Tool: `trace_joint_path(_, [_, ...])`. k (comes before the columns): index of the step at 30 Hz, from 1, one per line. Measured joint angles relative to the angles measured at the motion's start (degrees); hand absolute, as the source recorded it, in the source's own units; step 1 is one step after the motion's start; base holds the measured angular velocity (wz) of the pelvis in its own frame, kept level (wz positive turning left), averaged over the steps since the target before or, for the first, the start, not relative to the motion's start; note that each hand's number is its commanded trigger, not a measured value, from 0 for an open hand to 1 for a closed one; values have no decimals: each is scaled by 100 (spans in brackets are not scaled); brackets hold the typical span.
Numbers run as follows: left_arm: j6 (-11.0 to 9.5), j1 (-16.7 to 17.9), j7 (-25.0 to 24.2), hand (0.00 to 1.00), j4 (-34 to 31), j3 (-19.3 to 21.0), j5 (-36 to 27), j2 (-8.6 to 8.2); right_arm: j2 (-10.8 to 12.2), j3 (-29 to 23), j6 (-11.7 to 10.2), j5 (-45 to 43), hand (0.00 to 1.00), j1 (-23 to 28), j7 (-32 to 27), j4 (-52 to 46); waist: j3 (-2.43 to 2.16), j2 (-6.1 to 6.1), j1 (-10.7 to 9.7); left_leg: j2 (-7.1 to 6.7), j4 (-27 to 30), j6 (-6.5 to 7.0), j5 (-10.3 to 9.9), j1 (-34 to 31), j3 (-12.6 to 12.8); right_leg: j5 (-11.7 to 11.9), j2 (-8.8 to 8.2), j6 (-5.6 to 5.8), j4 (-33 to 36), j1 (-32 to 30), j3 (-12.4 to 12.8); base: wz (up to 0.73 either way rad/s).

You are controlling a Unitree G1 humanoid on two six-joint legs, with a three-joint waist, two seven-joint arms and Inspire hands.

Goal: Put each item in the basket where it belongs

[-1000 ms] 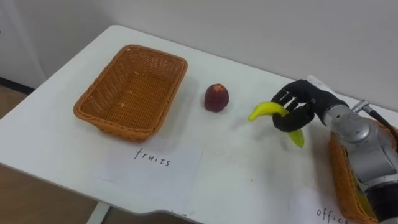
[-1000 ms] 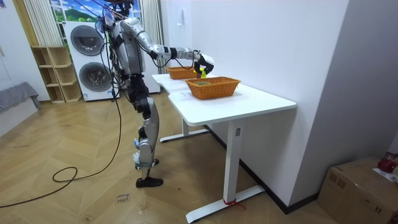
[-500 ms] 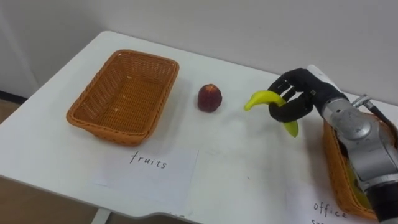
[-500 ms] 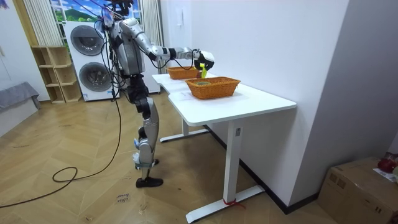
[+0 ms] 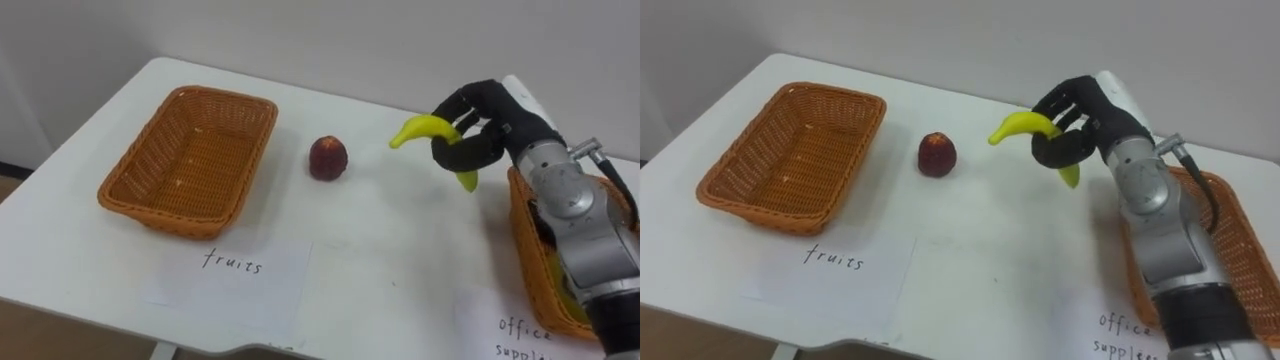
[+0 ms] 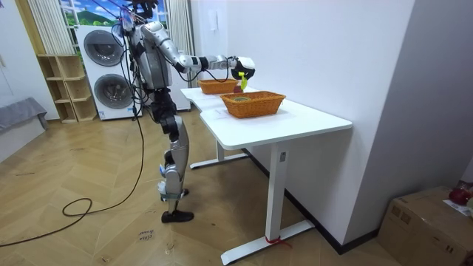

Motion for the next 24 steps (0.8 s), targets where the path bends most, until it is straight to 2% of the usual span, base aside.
trace_joint_path(6, [5,4,-3,0,27,1,-5,-85,1,3,-1,145,100,0,-192,-199,27,-38,22,-18,0,6,1,-12,-6,-11,-17,17,-11,-5,0,1])
trace_joint_path(17, [4,1,-4,0,26,-50,0,-118,8,3,-2,138,100,0,-328,-389,17,-50,25,-72,-7,53,-14,-44,-22,-47,-68,61,7,-35,0,1])
trace_joint_path(24, [-4,-4,-1,0,38,-99,6,-128,8,2,-122,107,100,-1,-377,-576,29,-22,31,-78,6,52,-14,-95,-101,-47,-63,61,13,-46,-34,5])
